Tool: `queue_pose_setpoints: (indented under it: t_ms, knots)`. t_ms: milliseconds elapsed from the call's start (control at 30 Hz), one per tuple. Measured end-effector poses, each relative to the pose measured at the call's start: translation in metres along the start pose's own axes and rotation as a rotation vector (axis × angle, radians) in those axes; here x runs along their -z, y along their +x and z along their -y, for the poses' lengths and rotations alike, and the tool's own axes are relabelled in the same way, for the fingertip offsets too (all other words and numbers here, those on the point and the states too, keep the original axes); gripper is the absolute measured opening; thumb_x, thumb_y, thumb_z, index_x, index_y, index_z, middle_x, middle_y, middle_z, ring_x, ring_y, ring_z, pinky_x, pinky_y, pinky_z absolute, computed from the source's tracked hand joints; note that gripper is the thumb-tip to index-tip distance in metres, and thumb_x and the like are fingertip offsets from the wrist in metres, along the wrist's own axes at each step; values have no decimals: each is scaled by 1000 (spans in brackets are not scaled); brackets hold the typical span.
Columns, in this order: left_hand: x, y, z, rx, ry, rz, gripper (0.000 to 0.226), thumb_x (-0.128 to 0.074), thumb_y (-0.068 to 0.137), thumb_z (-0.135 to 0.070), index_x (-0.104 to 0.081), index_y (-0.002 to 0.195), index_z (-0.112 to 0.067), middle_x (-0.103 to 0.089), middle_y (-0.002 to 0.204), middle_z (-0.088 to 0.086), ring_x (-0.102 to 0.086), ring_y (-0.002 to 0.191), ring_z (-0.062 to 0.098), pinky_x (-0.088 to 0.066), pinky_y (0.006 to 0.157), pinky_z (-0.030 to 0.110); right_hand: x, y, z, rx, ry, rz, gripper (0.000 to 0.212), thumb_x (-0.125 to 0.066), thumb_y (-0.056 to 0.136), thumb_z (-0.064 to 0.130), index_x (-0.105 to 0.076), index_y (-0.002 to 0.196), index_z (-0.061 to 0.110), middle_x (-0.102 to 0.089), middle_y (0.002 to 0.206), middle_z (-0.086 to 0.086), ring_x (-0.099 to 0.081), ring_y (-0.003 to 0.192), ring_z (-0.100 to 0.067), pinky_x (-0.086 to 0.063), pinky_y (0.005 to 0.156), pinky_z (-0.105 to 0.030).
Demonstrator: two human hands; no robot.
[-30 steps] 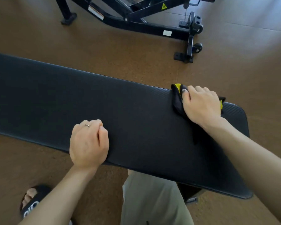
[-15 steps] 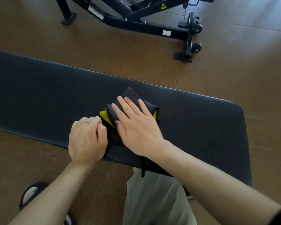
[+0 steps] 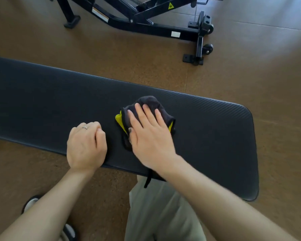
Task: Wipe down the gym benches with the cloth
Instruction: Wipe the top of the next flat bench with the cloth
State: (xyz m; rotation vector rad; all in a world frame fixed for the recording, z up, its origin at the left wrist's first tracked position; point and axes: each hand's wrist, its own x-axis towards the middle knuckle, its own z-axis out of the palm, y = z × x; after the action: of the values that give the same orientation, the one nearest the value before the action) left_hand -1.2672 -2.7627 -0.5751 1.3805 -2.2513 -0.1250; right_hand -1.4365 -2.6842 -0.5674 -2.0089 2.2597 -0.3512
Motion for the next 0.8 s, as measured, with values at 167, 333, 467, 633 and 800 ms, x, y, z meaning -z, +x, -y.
queue_pose_setpoints:
  t_ms: [167, 333, 467, 633, 800]
  knots:
    - [1, 1, -2, 23, -21, 23, 27, -31, 86, -12, -34, 58, -12, -34, 52, -1, -37, 53, 25, -36, 56, 40, 28, -14, -129, -183, -151, -17, 57, -21, 106, 40, -37, 159, 27, -29, 168, -4, -24, 156, -23, -14, 128, -42]
    - [-1, 0, -5, 73, 6, 27, 26, -31, 86, -14, -31, 60, -13, -33, 53, -2, -37, 56, 27, -30, 58, 36, 28, -25, -106, -426, -109, -66, 61, -23, 104, 37, -33, 161, 19, -26, 169, -9, -20, 157, -29, -10, 128, -48]
    - [0, -1, -5, 72, 4, 20, 27, -34, 88, -13, -31, 61, -16, -33, 55, -3, -36, 57, 24, -27, 60, 35, 3, -53, 4, -23, 9, 33, 58, -30, 105, 34, -35, 160, 18, -28, 168, -7, -18, 157, -29, -13, 127, -51]
    - [0, 0, -5, 72, -17, 25, 27, -32, 88, -15, -31, 62, -16, -33, 56, -3, -37, 58, 26, -29, 61, 36, 10, -54, -42, 111, -38, 46, 52, -34, 105, 38, -45, 155, 28, -35, 166, -2, -28, 155, -24, -19, 126, -47]
    - [0, 1, 3, 93, -54, 44, 27, -31, 89, -15, -36, 62, -11, -36, 56, 0, -41, 58, 29, -30, 57, 35, 37, -41, -123, -376, -89, 42, 62, -14, 103, 47, -32, 160, 32, -17, 172, 1, -10, 159, -22, -4, 129, -44]
